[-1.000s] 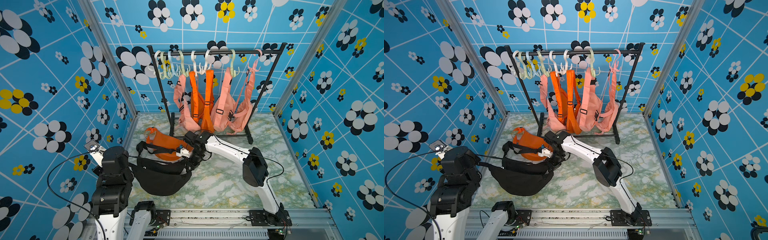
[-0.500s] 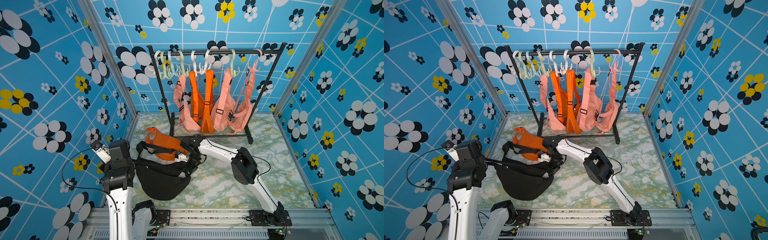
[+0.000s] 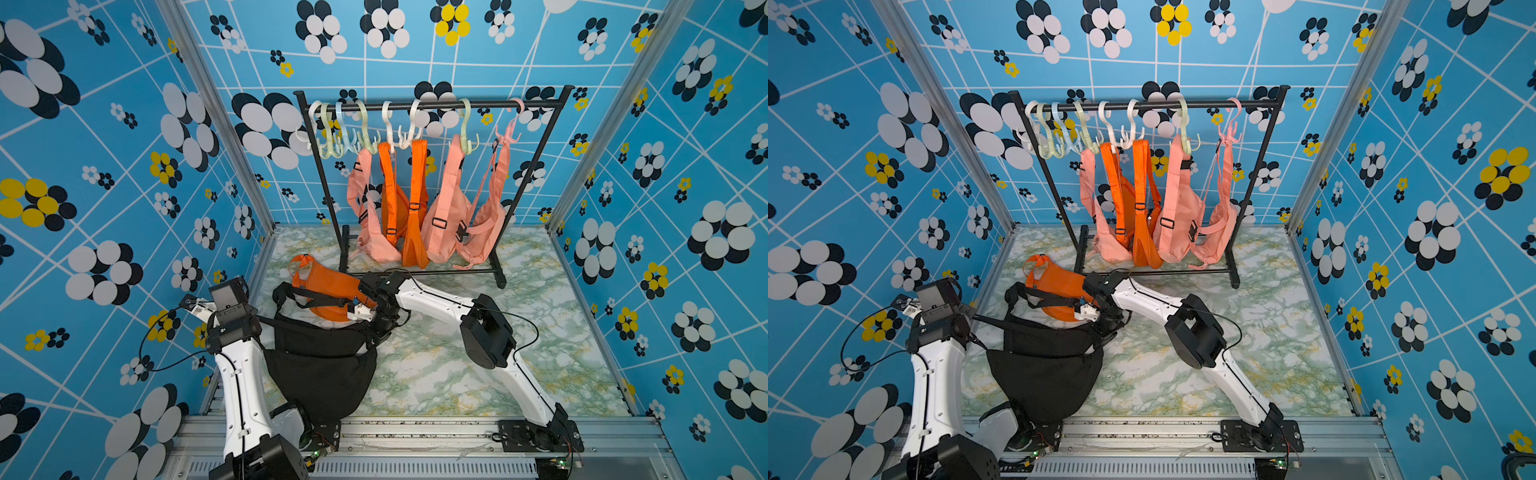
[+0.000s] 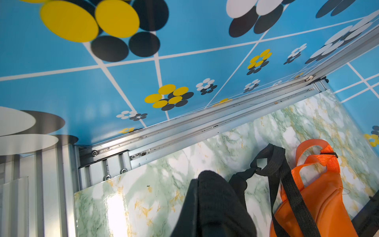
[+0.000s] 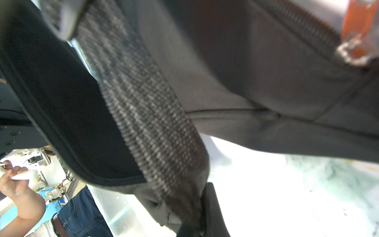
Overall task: Take the bag off the hook
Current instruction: Adjust the bag at the center of the board.
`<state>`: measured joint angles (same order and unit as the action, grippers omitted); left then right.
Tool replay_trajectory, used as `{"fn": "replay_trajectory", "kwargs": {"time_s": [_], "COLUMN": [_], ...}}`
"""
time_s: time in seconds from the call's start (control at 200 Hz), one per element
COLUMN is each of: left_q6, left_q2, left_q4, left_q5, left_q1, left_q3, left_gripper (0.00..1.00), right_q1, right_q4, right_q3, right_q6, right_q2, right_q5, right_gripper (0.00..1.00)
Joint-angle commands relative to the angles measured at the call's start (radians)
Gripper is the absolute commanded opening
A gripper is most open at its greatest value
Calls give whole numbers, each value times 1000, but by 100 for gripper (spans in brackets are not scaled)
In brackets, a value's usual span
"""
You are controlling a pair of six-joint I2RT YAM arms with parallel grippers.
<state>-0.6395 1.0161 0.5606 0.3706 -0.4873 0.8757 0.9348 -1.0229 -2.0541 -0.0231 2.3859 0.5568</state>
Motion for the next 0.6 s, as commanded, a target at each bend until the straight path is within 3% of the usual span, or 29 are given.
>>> {"fn": "replay_trajectory", "kwargs": {"time_s": [0.0,0.285,0.595], "left_q6": [-26,-47,27], "left_q2": [91,370,541], "left_q4": [-74,-184,-218], "left_q5": [-18,-92,-57], "left_q1": [-11,-3,153], "left_q3": [35,133,331], "left_gripper": [6,3,2], "right_q1": [2,-6,-133], "right_q4": [37,146,371], "right_q3": [7,29,95], "right_q6": [-36,-93,-254], "right_q2": [19,27,18], "right_q5": [20,-8,-70], "right_gripper": [3,1,0]}}
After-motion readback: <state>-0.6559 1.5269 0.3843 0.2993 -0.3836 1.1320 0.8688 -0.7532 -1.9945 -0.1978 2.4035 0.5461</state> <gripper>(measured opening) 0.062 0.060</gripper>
